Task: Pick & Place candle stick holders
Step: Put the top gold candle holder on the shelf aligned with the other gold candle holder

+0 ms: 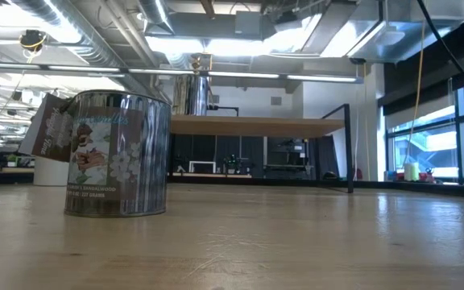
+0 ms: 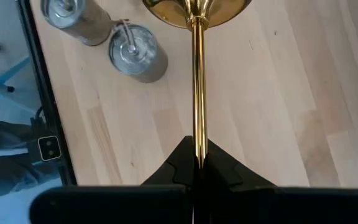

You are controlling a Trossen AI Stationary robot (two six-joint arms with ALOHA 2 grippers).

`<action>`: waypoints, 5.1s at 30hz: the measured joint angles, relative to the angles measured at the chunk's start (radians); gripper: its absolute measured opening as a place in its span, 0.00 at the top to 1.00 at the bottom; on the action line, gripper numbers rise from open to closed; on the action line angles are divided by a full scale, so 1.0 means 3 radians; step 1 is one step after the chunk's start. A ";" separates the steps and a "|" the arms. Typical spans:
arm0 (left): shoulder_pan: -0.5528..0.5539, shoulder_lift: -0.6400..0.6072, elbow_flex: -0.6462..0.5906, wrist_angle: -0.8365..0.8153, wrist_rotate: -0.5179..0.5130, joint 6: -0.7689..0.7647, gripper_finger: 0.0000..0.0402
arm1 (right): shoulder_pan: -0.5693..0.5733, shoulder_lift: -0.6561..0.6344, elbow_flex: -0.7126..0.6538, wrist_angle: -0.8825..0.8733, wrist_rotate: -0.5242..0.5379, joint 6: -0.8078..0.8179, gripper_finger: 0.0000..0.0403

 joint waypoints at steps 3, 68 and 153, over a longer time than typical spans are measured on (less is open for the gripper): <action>-0.0001 0.0080 0.0000 0.0284 -0.0004 0.0089 0.76 | -0.0003 0.0000 0.0000 -0.0116 0.0002 0.0076 0.98; 0.0157 0.0531 -0.0003 0.0339 0.0099 0.0560 0.89 | -0.0017 0.0106 -0.0006 -0.0028 -0.0019 0.0518 0.98; 0.1414 -0.0478 -0.1509 0.4343 0.1771 -0.1612 0.98 | 0.1081 -0.0795 -0.0279 0.2588 0.3313 -0.0835 0.55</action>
